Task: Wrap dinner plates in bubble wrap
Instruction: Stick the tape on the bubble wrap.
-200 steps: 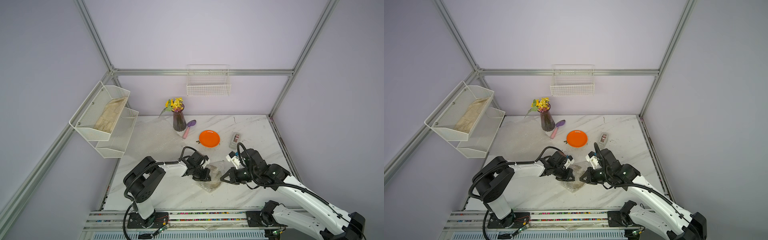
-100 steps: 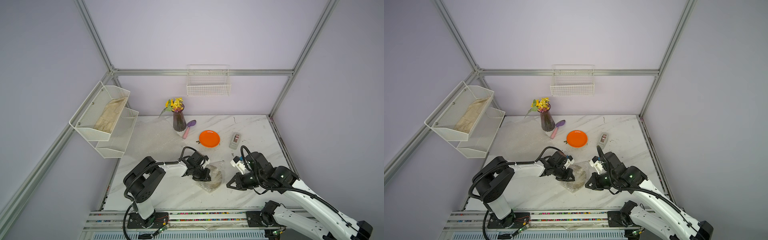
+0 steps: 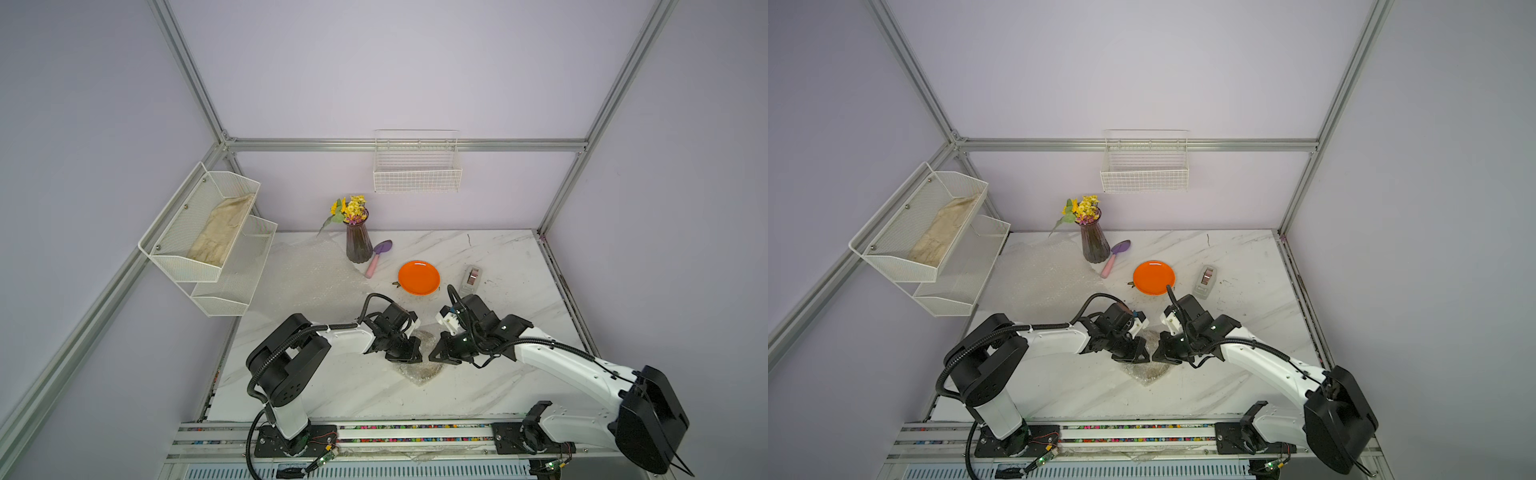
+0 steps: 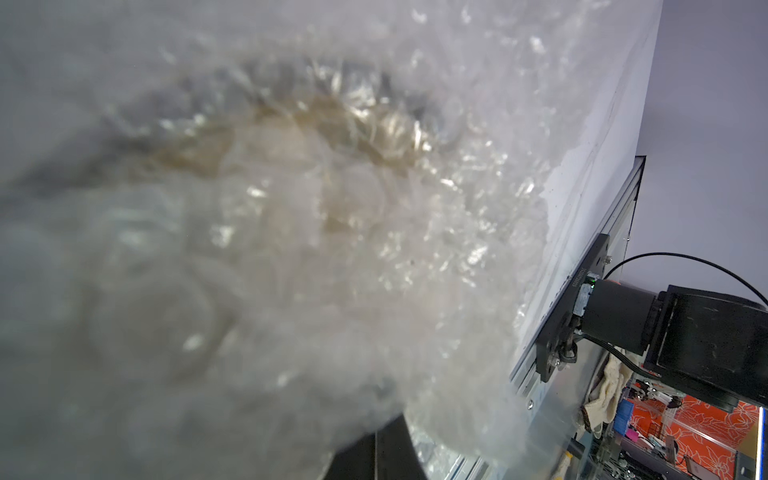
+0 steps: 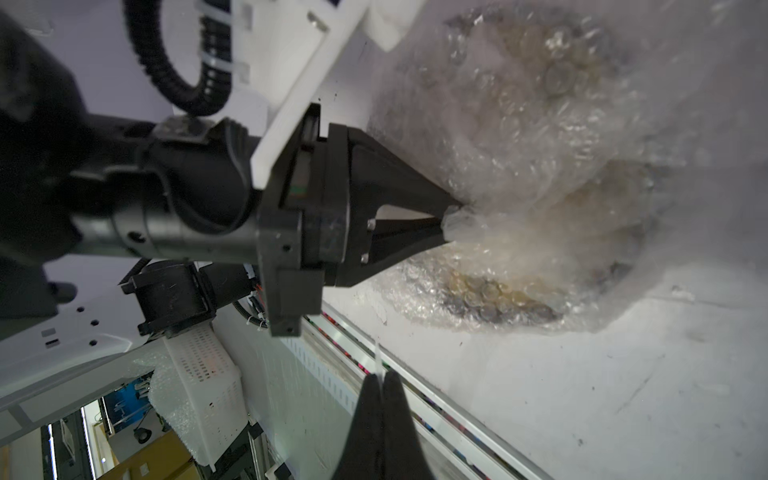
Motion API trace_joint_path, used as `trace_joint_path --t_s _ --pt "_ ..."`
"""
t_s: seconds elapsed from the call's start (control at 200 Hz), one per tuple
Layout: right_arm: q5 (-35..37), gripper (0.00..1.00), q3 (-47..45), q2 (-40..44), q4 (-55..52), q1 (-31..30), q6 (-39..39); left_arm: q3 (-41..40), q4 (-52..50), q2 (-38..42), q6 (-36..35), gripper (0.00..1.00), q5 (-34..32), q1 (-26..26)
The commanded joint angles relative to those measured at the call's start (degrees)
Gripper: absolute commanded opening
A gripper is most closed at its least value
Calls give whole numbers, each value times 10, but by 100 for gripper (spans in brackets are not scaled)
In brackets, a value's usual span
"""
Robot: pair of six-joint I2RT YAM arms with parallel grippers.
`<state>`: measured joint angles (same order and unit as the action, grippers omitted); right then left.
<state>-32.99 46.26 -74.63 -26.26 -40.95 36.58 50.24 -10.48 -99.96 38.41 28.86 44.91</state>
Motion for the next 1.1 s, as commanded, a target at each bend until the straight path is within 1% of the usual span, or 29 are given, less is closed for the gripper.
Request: trace_joint_path --t_s 0.0,0.15,0.26,0.45,0.555,0.66,0.91,0.965,1.035,1.095 --pt "30 0 24 -52 66 -2 -8 -35 -60 -9 3 5 -46 11" --pt "73 0 54 -118 86 5 -24 -36 -57 -10 4 4 -44 12" --pt "77 0 64 -153 112 14 -26 -37 -57 -9 6 4 -44 13" --pt "85 0 80 -194 123 33 -42 -38 -59 -12 6 4 -42 12" --pt "90 0 86 -205 129 43 -50 -37 -58 -14 7 4 -40 12" --pt "76 0 93 -217 142 50 -56 -37 -58 -16 7 4 -37 12" --pt "75 0 101 -220 153 59 -68 -38 -60 -23 8 4 -33 12" --pt "88 0 97 -229 151 59 -73 -38 -60 -23 8 4 -33 12" --pt "121 0 82 -237 154 59 -87 -38 -61 -23 8 4 -33 12" --pt "132 0 64 -245 158 59 -94 -38 -61 -24 8 4 -33 12"
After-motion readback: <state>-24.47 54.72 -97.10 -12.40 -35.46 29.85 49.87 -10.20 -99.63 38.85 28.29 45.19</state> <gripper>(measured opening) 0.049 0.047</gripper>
